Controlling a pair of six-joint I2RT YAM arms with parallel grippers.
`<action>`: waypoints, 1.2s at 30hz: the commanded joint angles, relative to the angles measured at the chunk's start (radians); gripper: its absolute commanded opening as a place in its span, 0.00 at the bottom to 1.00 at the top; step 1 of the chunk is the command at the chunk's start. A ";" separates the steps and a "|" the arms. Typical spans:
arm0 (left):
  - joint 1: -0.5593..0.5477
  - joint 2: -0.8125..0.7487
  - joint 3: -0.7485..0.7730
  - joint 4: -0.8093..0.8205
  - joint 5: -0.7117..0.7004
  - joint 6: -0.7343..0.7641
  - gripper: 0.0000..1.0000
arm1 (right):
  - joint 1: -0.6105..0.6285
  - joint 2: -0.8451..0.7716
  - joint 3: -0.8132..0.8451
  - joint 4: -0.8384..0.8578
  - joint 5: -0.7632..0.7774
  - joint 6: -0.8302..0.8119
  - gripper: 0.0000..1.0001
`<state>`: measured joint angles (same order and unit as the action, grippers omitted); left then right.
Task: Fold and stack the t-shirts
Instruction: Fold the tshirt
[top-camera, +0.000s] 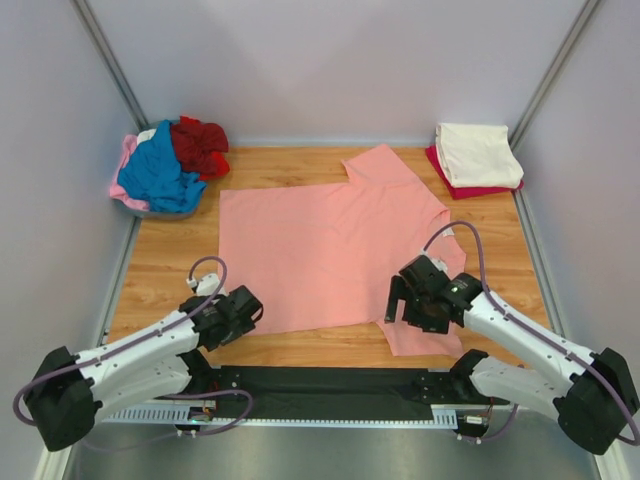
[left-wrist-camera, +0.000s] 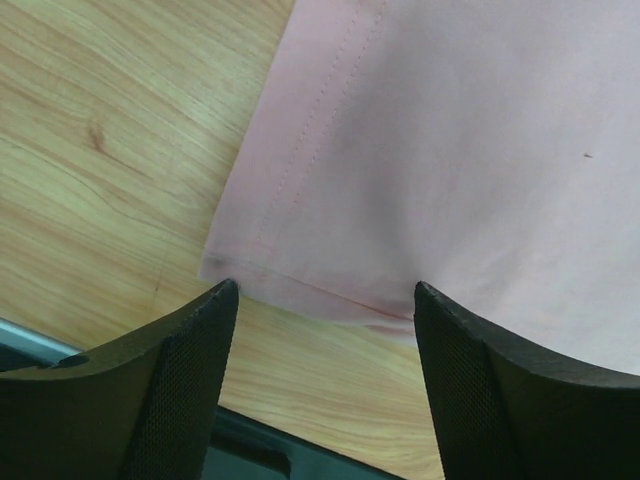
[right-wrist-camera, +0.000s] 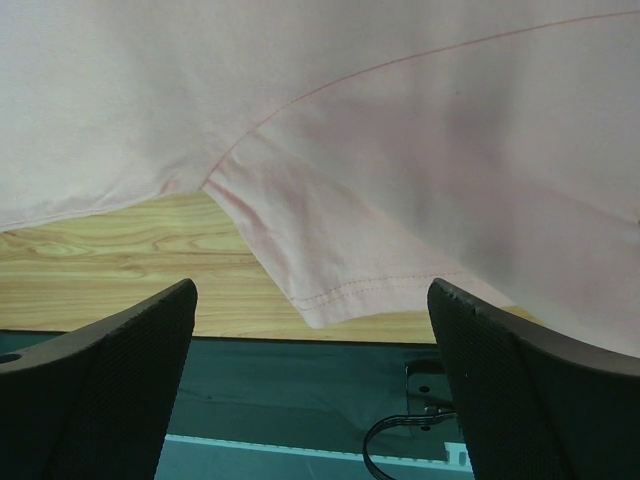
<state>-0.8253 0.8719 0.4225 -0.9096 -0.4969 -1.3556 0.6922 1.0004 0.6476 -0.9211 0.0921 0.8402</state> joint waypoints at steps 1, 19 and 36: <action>-0.006 0.067 0.056 0.030 0.023 0.009 0.77 | -0.002 0.006 0.037 0.050 -0.003 -0.033 1.00; 0.002 0.162 0.133 0.106 0.018 0.116 0.01 | -0.001 0.013 -0.037 -0.067 -0.133 0.097 0.89; 0.005 0.047 0.093 0.109 -0.011 0.170 0.00 | 0.116 0.141 -0.008 -0.163 0.165 0.169 0.89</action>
<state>-0.8234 0.9401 0.5243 -0.7948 -0.4751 -1.2053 0.8162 1.1313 0.6003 -1.0580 0.1314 0.9657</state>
